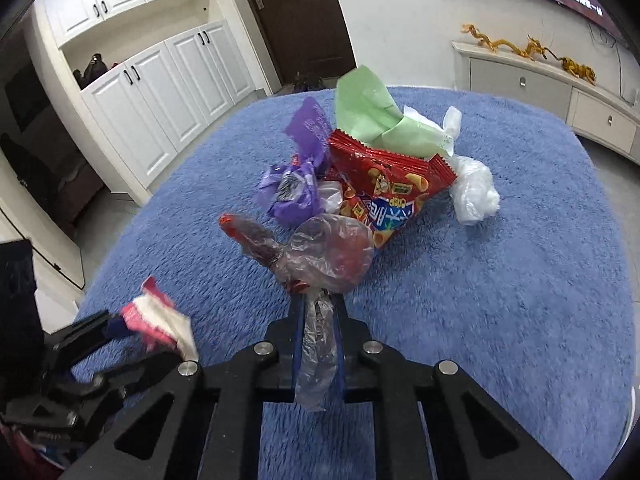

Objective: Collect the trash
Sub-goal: 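Carry the pink package and clear wrapper in both tools over the bin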

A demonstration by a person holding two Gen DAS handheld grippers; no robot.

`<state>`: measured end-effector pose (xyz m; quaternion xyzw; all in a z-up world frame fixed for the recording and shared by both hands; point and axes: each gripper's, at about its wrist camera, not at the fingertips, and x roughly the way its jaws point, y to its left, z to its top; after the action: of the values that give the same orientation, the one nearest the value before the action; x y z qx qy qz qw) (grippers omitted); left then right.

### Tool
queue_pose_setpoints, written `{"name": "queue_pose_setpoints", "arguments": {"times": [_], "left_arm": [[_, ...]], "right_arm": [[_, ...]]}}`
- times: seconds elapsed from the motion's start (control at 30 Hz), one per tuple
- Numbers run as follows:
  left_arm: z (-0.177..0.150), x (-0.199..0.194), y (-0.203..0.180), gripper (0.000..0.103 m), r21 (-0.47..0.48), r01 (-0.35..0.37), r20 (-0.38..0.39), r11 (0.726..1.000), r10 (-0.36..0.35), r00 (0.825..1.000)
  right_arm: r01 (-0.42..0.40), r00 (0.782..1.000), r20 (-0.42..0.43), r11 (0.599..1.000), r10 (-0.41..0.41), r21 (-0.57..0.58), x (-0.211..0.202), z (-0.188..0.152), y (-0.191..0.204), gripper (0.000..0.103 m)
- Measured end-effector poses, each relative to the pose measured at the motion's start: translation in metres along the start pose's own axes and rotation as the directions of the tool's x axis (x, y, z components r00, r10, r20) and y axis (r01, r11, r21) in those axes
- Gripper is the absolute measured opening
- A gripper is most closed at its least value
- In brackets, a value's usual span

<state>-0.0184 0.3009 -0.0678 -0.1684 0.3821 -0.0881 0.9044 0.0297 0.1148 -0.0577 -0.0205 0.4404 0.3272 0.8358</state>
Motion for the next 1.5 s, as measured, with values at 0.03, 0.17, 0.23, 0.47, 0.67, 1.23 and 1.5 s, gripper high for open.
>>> {"name": "queue_pose_setpoints", "arguments": {"times": [0.03, 0.17, 0.23, 0.47, 0.67, 1.23, 1.5], "left_arm": [[0.000, -0.002, -0.002, 0.068, 0.004, -0.004, 0.003, 1.000, 0.004, 1.000], [0.000, -0.012, -0.008, 0.068, 0.011, 0.007, 0.018, 1.000, -0.007, 1.000], [0.001, -0.019, -0.013, 0.068, 0.029, 0.019, 0.032, 0.999, -0.020, 0.999], [0.005, -0.033, -0.041, 0.068, 0.088, 0.083, 0.036, 0.993, -0.086, 0.996], [0.013, -0.037, -0.074, 0.068, 0.142, 0.125, 0.046, 0.982, -0.132, 0.990], [0.026, -0.028, -0.176, 0.068, 0.273, 0.253, 0.027, 0.928, -0.270, 0.962], [0.027, -0.024, -0.220, 0.068, 0.332, 0.298, 0.000, 0.895, -0.316, 0.949]], "right_arm": [[0.004, 1.000, 0.008, 1.000, -0.004, -0.001, -0.007, -0.004, 0.000, 0.011], [0.020, 0.999, 0.048, 0.999, -0.021, 0.025, -0.036, -0.018, -0.002, 0.011], [0.042, 0.996, 0.074, 0.998, -0.045, 0.049, -0.053, -0.024, -0.003, 0.011], [0.105, 0.979, 0.163, 0.986, -0.126, 0.132, -0.109, -0.047, -0.015, 0.011], [0.152, 0.956, 0.219, 0.968, -0.195, 0.201, -0.153, -0.071, -0.030, 0.011], [0.216, 0.896, 0.295, 0.906, -0.332, 0.364, -0.228, -0.129, -0.071, 0.011], [0.233, 0.870, 0.309, 0.873, -0.384, 0.429, -0.249, -0.150, -0.090, 0.011]]}}
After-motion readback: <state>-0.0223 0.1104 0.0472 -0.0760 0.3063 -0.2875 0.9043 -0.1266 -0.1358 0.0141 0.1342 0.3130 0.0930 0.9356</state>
